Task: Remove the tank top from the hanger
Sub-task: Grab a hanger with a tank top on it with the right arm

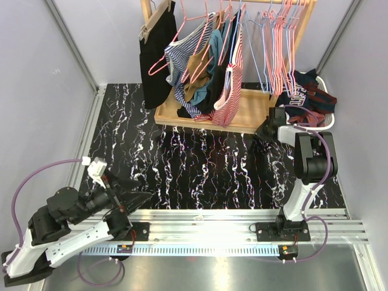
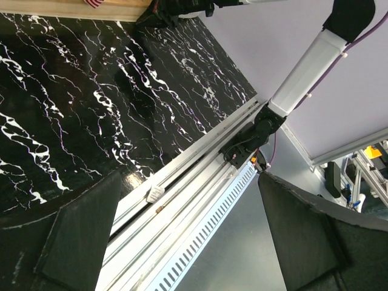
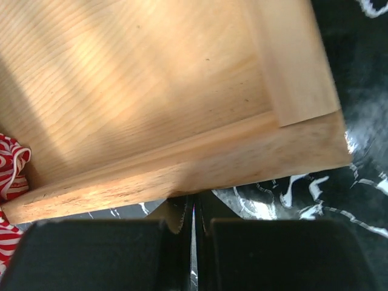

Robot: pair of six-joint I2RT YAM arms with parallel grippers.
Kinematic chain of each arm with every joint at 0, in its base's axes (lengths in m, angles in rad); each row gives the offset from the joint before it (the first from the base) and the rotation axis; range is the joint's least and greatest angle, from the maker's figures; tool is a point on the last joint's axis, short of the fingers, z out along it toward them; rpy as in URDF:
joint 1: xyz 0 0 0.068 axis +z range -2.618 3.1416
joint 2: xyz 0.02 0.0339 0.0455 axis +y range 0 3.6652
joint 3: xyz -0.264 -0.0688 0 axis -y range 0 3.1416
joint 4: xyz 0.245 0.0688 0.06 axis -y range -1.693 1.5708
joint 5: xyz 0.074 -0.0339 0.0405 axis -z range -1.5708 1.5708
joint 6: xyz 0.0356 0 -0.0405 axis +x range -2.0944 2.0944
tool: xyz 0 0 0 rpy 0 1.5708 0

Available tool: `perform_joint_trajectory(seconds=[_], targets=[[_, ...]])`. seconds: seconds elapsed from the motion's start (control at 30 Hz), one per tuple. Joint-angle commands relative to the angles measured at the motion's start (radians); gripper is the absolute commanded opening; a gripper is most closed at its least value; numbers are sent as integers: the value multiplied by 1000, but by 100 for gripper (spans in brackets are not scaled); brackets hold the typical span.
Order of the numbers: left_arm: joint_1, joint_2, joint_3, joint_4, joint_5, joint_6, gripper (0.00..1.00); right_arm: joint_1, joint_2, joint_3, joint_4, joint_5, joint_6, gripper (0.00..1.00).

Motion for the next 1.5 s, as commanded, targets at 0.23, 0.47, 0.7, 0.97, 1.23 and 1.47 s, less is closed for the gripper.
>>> perform_joint_trajectory(seconds=[0.23, 0.47, 0.7, 0.97, 1.23, 1.47], targets=[[-5, 21, -109, 38, -74, -13, 98, -64, -18, 20, 58, -199, -23, 0], [-3, 76, -265, 285, -411, -98, 80, 55, -299, -208, 55, -256, -48, 0], [183, 382, -274, 519, -374, -90, 95, 205, -729, -357, -113, -213, -39, 5], [808, 852, -305, 911, 102, -217, 99, 218, -1134, -380, -402, -236, -26, 18], [836, 1346, 35, 1000, 130, -263, 98, 219, -1339, -373, -598, -268, -23, 17], [839, 1600, 385, 723, 13, -211, 99, 219, -1396, -379, -658, -271, -31, 17]])
